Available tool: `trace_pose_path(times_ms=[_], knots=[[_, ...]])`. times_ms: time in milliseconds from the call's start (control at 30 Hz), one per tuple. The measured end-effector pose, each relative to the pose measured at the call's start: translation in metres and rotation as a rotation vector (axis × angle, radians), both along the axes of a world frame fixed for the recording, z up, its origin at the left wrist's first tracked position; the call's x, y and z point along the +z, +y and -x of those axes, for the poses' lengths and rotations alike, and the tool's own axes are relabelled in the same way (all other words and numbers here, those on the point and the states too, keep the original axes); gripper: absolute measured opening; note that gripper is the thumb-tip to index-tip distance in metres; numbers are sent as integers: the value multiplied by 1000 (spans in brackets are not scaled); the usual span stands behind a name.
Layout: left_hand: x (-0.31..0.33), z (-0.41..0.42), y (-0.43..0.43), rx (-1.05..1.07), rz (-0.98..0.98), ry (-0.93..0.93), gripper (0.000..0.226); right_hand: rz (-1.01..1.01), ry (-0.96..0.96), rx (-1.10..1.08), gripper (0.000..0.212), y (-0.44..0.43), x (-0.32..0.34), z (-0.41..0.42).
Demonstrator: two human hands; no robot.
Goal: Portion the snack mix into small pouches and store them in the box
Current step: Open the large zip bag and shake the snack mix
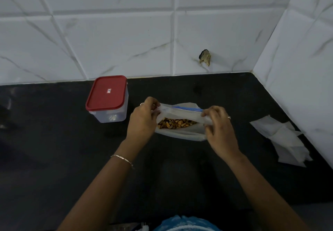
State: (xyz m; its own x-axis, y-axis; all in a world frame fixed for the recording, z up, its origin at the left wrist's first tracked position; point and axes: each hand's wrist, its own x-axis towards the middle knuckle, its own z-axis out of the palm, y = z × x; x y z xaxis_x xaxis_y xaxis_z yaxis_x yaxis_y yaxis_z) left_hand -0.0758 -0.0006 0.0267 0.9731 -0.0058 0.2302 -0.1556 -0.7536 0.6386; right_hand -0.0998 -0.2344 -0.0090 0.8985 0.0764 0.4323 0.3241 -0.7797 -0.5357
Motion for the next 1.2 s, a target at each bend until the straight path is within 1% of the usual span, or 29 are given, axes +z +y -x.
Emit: trace_pose_path(times_ms=[100,233,267,300,333,400,433,533,567,600,667,700,733,833,900,967,1033,1100,1200], knots=[[3,-3,3,-4,-10,62,24,67,-6,-87,15,-7,7,-3],[-1,-4,2,1,-102,69,23,242,-12,-218,11,-8,12,-5],[-3,-3,2,23,-101,71,23,251,-9,-234,11,-7,12,-6],[-6,-2,1,45,-82,78,24,215,4,-242,10,-6,11,-6],[-8,0,0,68,-49,83,24,130,38,-245,11,-4,10,-7],[-12,3,-2,101,20,79,24,-150,179,-258,12,0,10,-9],[-14,4,-3,110,41,83,23,-344,304,-260,12,1,12,-9],[-20,5,-5,128,57,118,22,-1013,694,-244,15,6,21,-9],[-22,5,-4,137,52,114,23,-1169,770,-250,17,7,22,-10],[-24,4,-3,150,39,115,23,-1243,816,-263,19,6,22,-10],[-31,2,-1,204,62,156,22,-1242,861,-292,22,5,20,-10],[-34,1,0,249,132,203,22,-1262,865,-304,23,5,19,-10],[-35,2,-1,304,263,263,20,-1297,863,-324,22,5,19,-9],[-39,12,-8,488,790,383,13,-1379,831,-437,17,12,15,-5],[-36,19,-15,537,1016,425,13,-1374,810,-494,18,19,11,-4],[-32,21,-19,542,1166,440,13,-1350,792,-518,23,24,8,-4],[-31,20,-20,538,1194,440,11,-1363,796,-535,26,25,5,-6],[-34,17,-21,520,1141,441,10,-1396,799,-522,29,25,3,-9],[-39,10,-19,492,1089,486,11,-1308,810,-430,29,26,0,-13]])
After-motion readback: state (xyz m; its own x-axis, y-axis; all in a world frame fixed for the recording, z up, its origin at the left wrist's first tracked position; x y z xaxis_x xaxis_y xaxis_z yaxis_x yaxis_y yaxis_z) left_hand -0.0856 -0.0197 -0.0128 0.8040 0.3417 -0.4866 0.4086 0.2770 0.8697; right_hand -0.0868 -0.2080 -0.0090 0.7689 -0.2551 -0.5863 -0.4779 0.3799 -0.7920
